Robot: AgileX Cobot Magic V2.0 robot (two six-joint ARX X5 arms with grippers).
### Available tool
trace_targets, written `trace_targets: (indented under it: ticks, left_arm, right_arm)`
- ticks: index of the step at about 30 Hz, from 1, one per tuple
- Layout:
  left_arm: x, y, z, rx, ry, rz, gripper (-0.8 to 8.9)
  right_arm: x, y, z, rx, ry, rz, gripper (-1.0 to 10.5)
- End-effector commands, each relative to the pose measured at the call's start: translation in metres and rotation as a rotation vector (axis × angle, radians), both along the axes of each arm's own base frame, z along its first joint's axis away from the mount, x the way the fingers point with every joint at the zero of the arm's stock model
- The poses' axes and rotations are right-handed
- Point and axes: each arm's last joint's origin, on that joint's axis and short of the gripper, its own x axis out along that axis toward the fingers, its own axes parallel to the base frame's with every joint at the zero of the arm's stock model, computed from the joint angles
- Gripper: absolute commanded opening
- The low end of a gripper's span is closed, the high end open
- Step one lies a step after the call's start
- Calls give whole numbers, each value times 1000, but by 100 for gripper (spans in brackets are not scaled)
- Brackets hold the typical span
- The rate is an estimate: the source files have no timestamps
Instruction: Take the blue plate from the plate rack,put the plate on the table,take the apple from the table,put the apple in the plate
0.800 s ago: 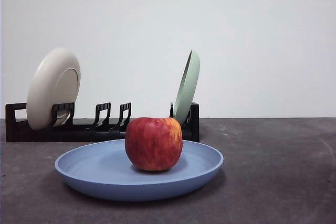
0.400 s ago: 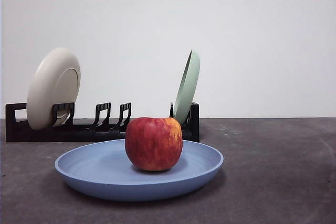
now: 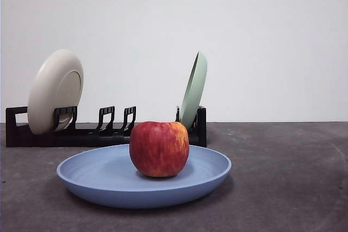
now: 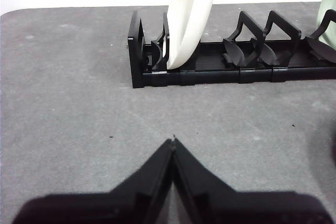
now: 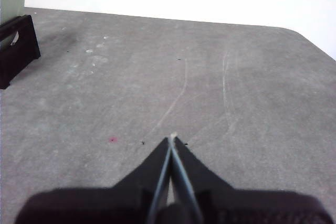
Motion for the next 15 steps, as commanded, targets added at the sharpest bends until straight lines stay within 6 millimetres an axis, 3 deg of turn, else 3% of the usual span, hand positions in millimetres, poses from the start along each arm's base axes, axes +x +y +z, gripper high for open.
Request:
trace_targets:
  ticks: [1, 15]
  left_arm:
    - [0, 0, -3, -9, 5, 6, -4]
    - [0, 0, -3, -9, 5, 6, -4]
  right_arm:
    - [0, 0, -3, -3, 4, -1, 2]
    - [0, 0, -3, -3, 4, -1, 2]
